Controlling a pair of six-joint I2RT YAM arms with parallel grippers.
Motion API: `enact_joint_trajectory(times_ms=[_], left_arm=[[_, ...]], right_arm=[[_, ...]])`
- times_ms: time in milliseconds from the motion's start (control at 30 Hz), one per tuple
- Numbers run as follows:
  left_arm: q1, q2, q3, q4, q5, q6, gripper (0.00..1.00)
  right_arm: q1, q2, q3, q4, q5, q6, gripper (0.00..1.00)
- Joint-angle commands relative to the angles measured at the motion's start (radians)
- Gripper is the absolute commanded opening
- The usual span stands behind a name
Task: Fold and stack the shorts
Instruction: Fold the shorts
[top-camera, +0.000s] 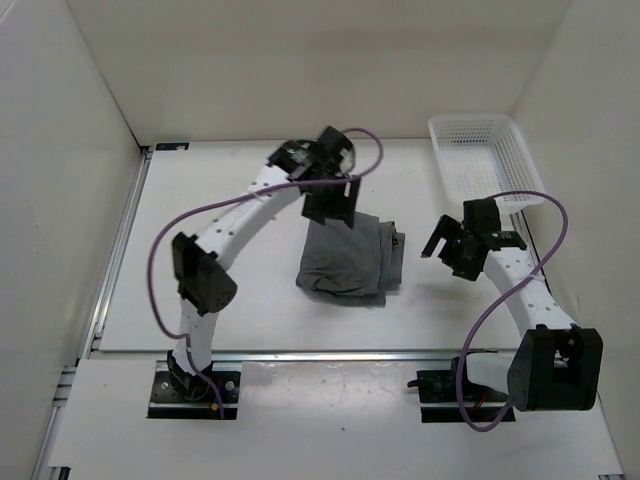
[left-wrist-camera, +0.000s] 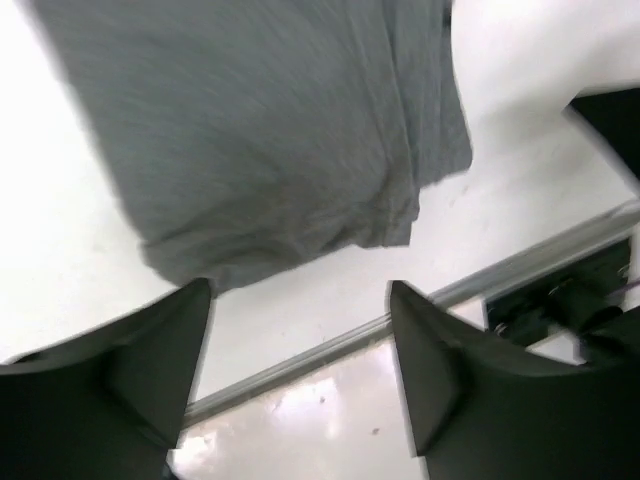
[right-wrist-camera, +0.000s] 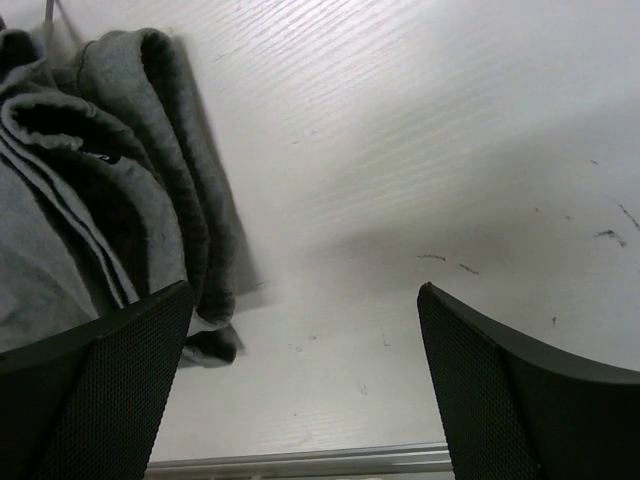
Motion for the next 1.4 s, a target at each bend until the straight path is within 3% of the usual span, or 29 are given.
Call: enact_joint_trajectory(times_ms=[0, 133, 333, 533, 700, 1067, 1133, 1167, 1267, 1367], left_arm=[[0.092, -0.225, -0.125, 0.069, 0.039, -0.014, 0.77], [0.173, -0.311, -0.299, 0.127, 0.060, -0.037, 0.67], [0.198, -0.376, -0.434, 0.171, 0.060, -0.059, 0.65], [0.198, -0.385, -0.483, 0.181, 0.051, -0.078, 0.65], [0.198, -0.385, -0.502, 0.190, 0.042, -0.079, 0.63], [0.198, -0.385, -0.542, 0.201, 0.042, -0.088, 0.63], [0.198, -0.385, -0.542, 0.210, 0.042, -0.088, 0.63], [0.198, -0.385, -0.542, 0.210, 0.042, -0.088, 0.63], [0.198, -0.394, -0.560, 0.210, 0.033, -0.088, 0.63], [0.198, -0.416, -0.571, 0.210, 0.023, -0.088, 0.63]], right_arm=[[0.028, 0.031, 0.049, 0.033, -0.082, -0.052, 0.95], [0.121, 0.089, 0.131, 0.033, -0.171, -0.107, 0.89], [0.239, 0.199, 0.171, 0.047, -0.192, -0.141, 0.81], [0.239, 0.365, 0.221, 0.107, -0.287, -0.161, 0.79], [0.268, 0.397, 0.255, 0.144, -0.298, -0.161, 0.59], [0.314, 0.477, 0.298, 0.153, -0.289, -0.152, 0.58], [0.325, 0.508, 0.330, 0.153, -0.289, -0.152, 0.50], [0.325, 0.508, 0.341, 0.139, -0.289, -0.152, 0.30], [0.325, 0.494, 0.352, 0.127, -0.235, -0.138, 0.00], [0.325, 0.405, 0.343, 0.118, -0.177, -0.119, 0.00]])
